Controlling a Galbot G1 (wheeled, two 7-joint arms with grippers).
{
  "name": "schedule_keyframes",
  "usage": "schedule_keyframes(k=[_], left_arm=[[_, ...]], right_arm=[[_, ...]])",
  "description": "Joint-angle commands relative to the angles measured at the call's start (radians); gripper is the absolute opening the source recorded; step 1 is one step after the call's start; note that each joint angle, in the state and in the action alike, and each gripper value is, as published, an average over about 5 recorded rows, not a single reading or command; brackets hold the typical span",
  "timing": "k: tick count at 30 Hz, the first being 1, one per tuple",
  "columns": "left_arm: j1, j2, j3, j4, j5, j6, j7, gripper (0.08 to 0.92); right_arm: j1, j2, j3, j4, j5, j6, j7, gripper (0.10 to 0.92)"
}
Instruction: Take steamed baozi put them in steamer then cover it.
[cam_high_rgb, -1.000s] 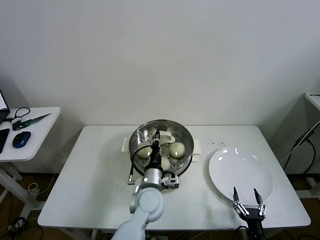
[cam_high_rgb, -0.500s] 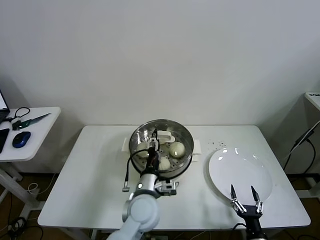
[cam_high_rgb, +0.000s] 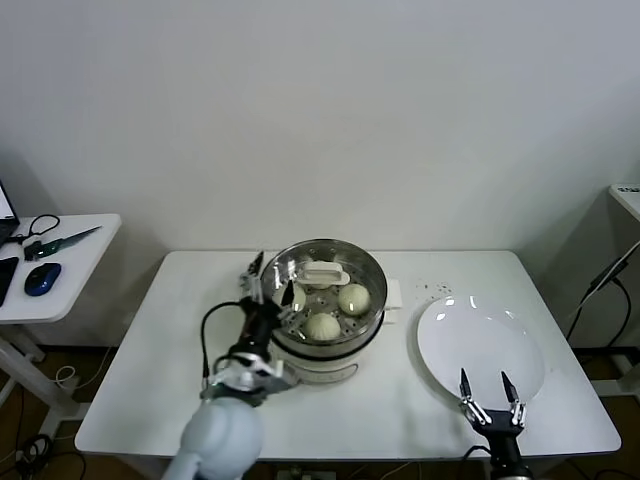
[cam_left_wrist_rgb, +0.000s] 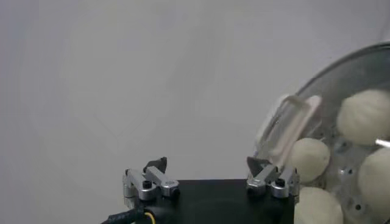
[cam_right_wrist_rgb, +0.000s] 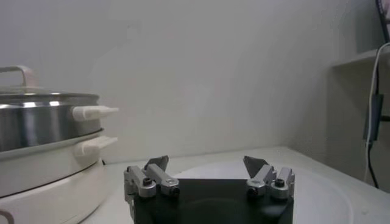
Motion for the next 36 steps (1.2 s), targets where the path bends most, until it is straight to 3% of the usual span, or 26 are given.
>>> schedule_keyframes(k=[1,6,10,14,23,36], left_arm=[[0.051,0.033,-0.111,-0.105,-0.389,-0.040,-0.112,0.823],[0.169,0.033,-0.384,-0.057,-0.767,-0.262,-0.119,0.823],[0.298,0.070,-0.477,0.004,-0.979,-0.442,-0.098,0.823],[0.368,0.087,-0.469,0.078,-1.090,-0.540,-0.093,0.823],[0.345,0.039,-0.389,0.309,-1.071,-0.662,-0.074,0.823],[0.341,0.013,-0.377,0.333,-1.058,-0.681,-0.069,0.823]], right_arm=[[0.002,-0.010,-0.009,0.010,-0.043,0.012,0.038,0.823],[0.005,-0.011,-0.011,0.007,-0.051,0.015,0.043,0.823],[0.009,-0.012,-0.016,0.006,-0.057,0.009,0.047,0.823],[0.007,-0.013,-0.018,0.003,-0.054,0.007,0.045,0.823],[0.001,-0.014,-0.022,0.003,-0.041,0.005,0.030,0.823],[0.000,-0.012,-0.029,0.006,-0.044,0.006,0.027,0.823]])
